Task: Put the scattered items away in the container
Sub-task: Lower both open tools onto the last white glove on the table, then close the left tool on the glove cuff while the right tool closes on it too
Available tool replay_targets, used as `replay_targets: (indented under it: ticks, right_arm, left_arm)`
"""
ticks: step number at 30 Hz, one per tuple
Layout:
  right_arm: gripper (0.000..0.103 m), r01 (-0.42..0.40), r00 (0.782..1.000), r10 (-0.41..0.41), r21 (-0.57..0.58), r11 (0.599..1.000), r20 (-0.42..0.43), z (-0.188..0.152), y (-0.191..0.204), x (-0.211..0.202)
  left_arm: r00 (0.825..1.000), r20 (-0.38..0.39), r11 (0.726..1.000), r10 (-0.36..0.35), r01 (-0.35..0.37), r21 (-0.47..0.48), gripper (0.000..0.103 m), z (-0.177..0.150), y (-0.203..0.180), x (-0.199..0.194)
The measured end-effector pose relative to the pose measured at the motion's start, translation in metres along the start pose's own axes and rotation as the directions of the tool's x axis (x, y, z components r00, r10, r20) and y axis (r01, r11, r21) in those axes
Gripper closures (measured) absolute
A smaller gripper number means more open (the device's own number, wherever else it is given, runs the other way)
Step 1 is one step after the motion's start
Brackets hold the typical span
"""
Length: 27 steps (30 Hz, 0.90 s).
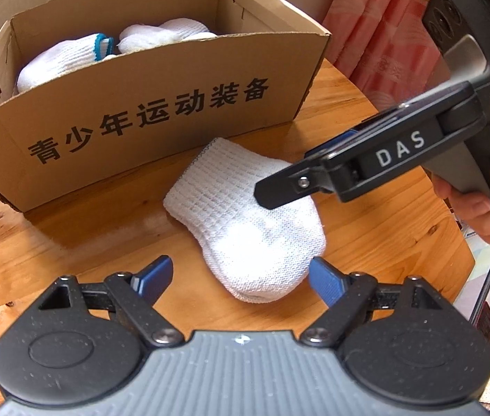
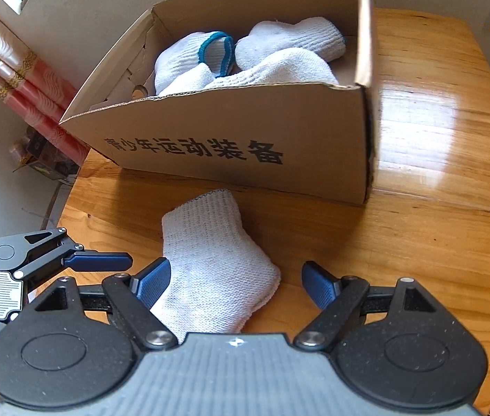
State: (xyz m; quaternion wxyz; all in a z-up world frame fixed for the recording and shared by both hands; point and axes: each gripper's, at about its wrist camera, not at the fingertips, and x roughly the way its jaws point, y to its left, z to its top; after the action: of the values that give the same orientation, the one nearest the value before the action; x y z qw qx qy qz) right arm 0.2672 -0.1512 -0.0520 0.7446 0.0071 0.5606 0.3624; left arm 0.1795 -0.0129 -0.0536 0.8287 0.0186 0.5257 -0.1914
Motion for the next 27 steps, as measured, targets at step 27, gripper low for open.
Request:
replay_targets:
  ticks: [27]
  right_arm:
    - [0.026,-0.055,0.996,0.036,-0.247,0.968,-0.081,-0.041,0.035,0.001]
  left_arm:
    - [0.992,0.022,0.989,-0.122,0.120,0.081,0.041,0.054,0.019,0.024]
